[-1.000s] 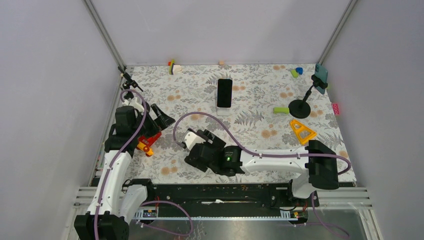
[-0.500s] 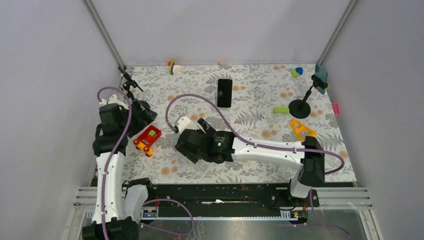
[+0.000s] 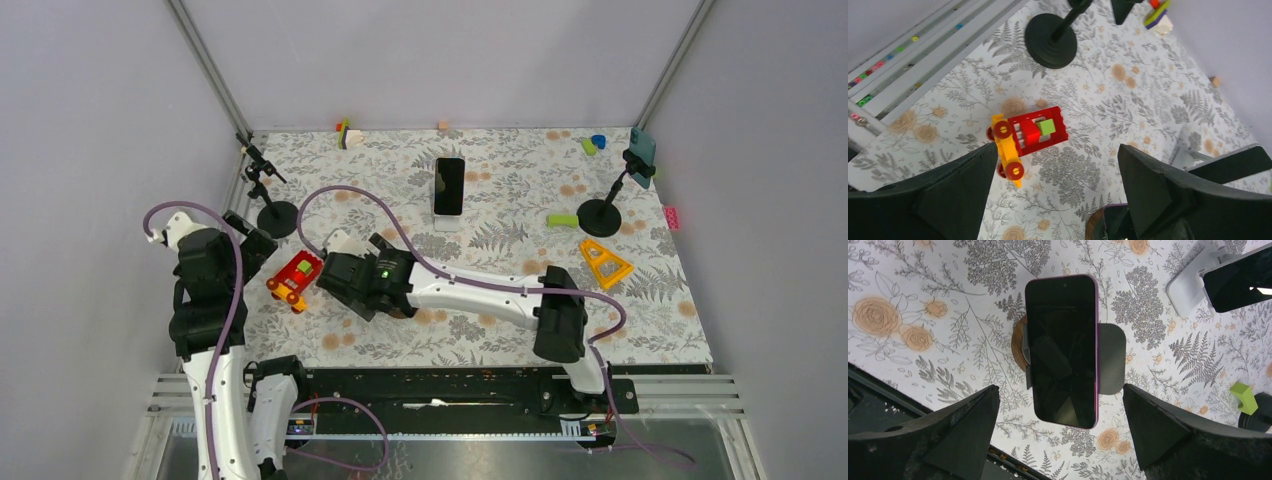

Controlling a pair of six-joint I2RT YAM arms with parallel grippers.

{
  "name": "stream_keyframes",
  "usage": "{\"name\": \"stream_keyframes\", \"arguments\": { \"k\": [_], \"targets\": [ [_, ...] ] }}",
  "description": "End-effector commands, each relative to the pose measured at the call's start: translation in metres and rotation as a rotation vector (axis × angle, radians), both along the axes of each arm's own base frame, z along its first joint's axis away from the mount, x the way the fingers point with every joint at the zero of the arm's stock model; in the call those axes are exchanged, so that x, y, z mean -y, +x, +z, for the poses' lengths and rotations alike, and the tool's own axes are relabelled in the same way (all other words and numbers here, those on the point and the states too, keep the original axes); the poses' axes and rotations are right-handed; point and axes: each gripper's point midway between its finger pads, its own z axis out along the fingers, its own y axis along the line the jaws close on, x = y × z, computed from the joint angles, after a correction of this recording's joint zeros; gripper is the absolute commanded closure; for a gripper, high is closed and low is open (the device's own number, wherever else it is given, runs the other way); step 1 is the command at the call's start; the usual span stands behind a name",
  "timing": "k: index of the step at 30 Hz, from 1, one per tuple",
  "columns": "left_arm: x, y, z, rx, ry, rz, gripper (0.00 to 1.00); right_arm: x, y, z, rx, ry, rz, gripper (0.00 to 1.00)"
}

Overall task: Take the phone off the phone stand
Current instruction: Move the phone stand with the phone to the center of the board.

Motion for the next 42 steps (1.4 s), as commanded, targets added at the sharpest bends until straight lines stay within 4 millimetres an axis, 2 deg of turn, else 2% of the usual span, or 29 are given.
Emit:
{"name": "stream_keyframes", "arguments": {
  "k": [1, 6, 9, 11, 14, 19, 23, 27, 31, 34, 37, 42],
  "targets": [
    [-0.019, -0.010, 0.008, -0.007, 0.036, 0.113, 0.01, 0.008, 0.015, 0.003, 0.008, -0.034, -0.074, 0.00],
    [-0.045, -0.037, 0.037, 0.016, 0.075, 0.315, 0.01, 0.000, 0.024, -0.006, 0.000, -0.037, -0.087, 0.00],
    [-0.048, -0.046, 0.058, 0.052, 0.074, 0.356, 0.01, -0.001, 0.033, -0.004, 0.009, -0.061, -0.110, 0.00],
    [-0.046, -0.045, 0.063, 0.060, 0.073, 0.343, 0.01, 0.001, 0.039, 0.001, 0.012, -0.063, -0.119, 0.00],
    [-0.043, -0.041, 0.055, 0.047, 0.066, 0.322, 0.01, 0.010, 0.046, 0.011, -0.015, -0.034, -0.134, 0.00],
    [-0.036, -0.034, 0.043, 0.042, 0.052, 0.270, 0.01, 0.040, 0.051, 0.034, -0.101, 0.109, -0.183, 0.00],
    [-0.029, -0.023, 0.038, 0.040, 0.038, 0.214, 0.01, 0.068, 0.038, 0.026, -0.238, 0.248, -0.247, 0.01],
    [-0.020, -0.013, 0.033, 0.039, 0.020, 0.151, 0.01, 0.090, 0.027, 0.008, -0.308, 0.350, -0.310, 0.02],
    [-0.007, 0.001, 0.026, 0.048, -0.010, 0.059, 0.01, 0.088, 0.020, -0.001, -0.412, 0.481, -0.318, 0.09],
    [0.004, 0.008, 0.027, 0.064, -0.024, -0.014, 0.01, 0.073, 0.021, 0.011, -0.479, 0.637, -0.269, 0.17],
    [0.013, 0.013, 0.028, 0.079, -0.034, -0.072, 0.02, 0.062, 0.031, 0.025, -0.504, 0.772, -0.220, 0.25],
    [0.021, 0.019, 0.028, 0.090, -0.042, -0.127, 0.02, 0.051, 0.044, 0.023, -0.589, 0.848, -0.197, 0.35]
  ]
}}
